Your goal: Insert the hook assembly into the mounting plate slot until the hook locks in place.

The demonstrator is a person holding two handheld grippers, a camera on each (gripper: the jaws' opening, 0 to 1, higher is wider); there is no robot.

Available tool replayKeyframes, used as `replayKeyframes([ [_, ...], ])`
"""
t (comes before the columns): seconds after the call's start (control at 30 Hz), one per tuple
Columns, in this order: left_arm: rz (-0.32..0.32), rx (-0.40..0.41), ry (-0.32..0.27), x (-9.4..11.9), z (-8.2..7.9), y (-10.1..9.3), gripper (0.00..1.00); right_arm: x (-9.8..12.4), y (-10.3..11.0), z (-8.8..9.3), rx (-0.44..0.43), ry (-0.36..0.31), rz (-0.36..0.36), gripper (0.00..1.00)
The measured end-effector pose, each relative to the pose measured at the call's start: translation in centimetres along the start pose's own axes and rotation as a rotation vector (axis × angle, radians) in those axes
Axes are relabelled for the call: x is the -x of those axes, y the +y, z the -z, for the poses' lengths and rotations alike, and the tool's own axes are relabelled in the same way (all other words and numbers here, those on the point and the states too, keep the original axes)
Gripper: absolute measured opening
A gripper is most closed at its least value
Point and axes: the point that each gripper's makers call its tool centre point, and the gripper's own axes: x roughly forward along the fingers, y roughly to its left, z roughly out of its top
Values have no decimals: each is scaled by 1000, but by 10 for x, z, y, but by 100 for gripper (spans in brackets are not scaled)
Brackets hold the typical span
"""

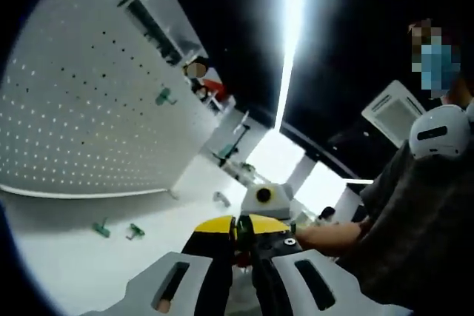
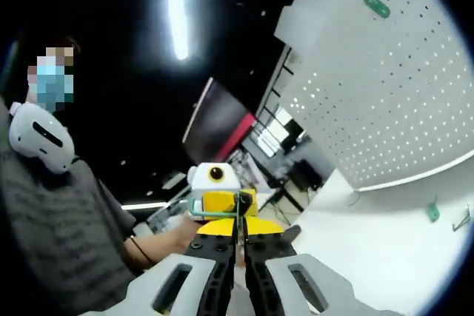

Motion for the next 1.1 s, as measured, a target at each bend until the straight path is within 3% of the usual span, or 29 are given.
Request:
replayKeyframes([
  [0.27, 20, -50, 12, 0, 0, -7, 5, -1, 6, 0, 6, 1, -27, 1],
  [0.3, 19, -58, 15, 0, 0, -7, 5, -1, 5, 1, 30, 16, -13, 1],
  [0.4, 27, -129, 88, -3, 11, -10, 2, -3, 7, 16, 214, 152, 26, 4],
  [0.43, 21, -144, 105, -4, 13, -10, 2, -2, 7, 19, 234, 184, 38, 4],
  [0.6, -6, -115, 83, -7, 9, -5, 2, -2, 2, 12, 190, 188, 80, 6],
  [0.67, -25, -122, 78, -8, 6, -2, 2, -1, -2, 10, 202, 193, 114, 7],
  [0.8, -99, -196, 100, -9, 2, 8, 1, 1, -11, 3, 415, 228, 217, 9],
  [0.93, -151, -191, 91, -7, -3, 14, 1, 6, -13, -2, 420, 247, 266, 14],
  [1.1, -299, -184, 73, 3, -7, 39, 1, 16, -23, -10, 491, 275, 367, 14],
])
